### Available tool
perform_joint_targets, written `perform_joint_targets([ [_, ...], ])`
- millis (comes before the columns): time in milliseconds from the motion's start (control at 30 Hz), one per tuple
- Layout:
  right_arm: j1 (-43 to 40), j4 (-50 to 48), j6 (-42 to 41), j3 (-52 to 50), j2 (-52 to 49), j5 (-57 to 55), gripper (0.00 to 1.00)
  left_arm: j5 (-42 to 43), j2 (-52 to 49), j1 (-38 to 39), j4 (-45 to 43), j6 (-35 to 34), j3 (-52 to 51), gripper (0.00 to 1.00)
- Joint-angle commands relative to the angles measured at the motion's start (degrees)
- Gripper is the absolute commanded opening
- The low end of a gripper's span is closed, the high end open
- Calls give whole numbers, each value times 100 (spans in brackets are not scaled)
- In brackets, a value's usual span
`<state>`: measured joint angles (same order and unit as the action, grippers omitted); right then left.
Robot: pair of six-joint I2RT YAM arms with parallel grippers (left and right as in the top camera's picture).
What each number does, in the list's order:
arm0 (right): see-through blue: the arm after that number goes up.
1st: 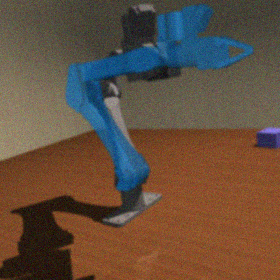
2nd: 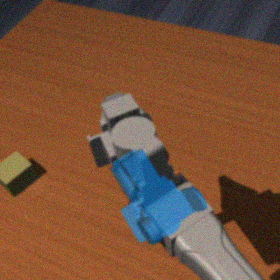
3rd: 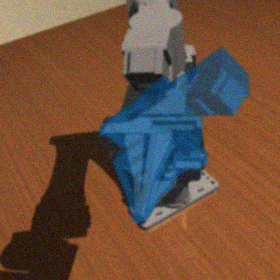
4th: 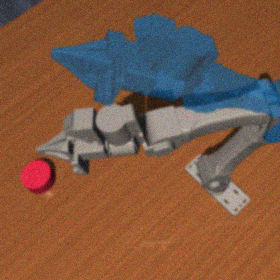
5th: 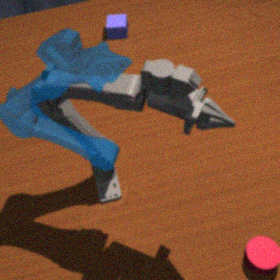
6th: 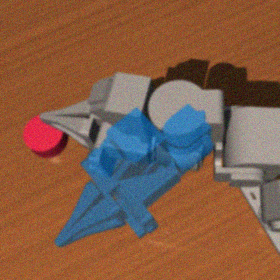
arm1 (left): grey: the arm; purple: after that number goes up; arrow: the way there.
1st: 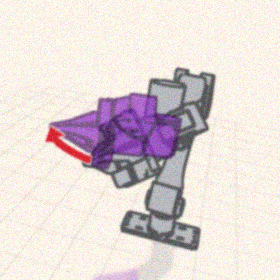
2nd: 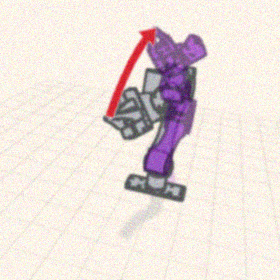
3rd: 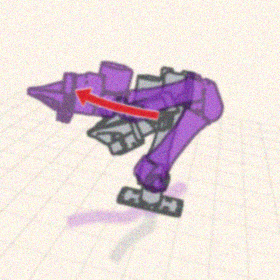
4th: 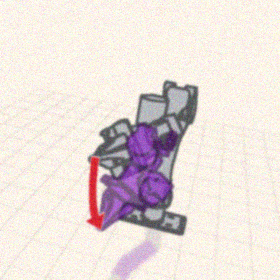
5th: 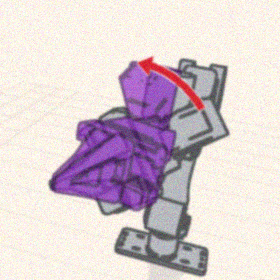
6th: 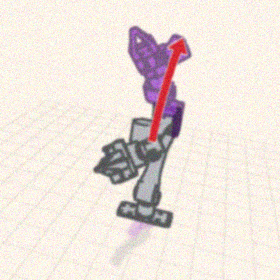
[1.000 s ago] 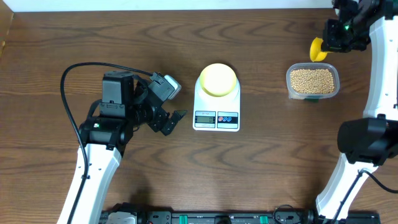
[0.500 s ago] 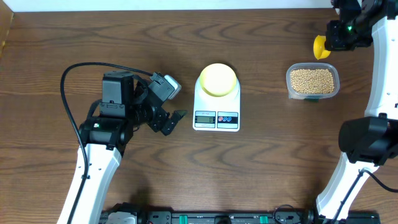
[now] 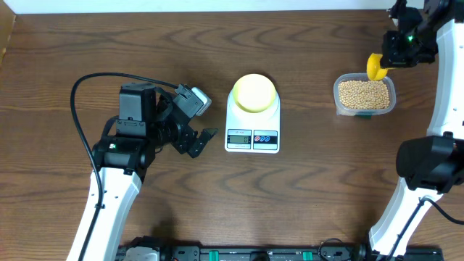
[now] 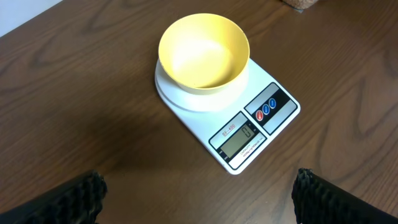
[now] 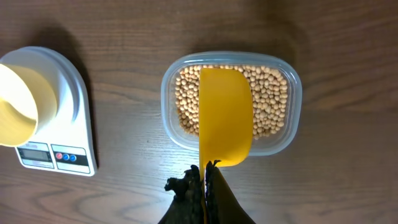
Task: Scoop item into bowl and weigh 50g on scale
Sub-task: 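Lower the scoop down into the soybeans with the right gripper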
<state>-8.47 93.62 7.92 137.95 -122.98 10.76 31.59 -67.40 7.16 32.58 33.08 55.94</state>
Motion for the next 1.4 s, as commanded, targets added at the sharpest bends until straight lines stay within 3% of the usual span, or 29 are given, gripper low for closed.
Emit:
perform_joint_targets([
  [0, -35, 52, -275, 105, -28, 166, 1, 26, -39, -13, -7, 55, -24, 98],
  [567, 20, 96, -531, 96, -293, 238, 1, 28, -39, -13, -4, 55, -24, 97],
  [933, 24, 232, -619, 96, -632, -789, 1, 26, -39, -13, -4, 55, -24, 98],
  [1367, 31, 144, -485, 96, -758, -850, 1, 28, -39, -13, -7, 55, -24, 98],
])
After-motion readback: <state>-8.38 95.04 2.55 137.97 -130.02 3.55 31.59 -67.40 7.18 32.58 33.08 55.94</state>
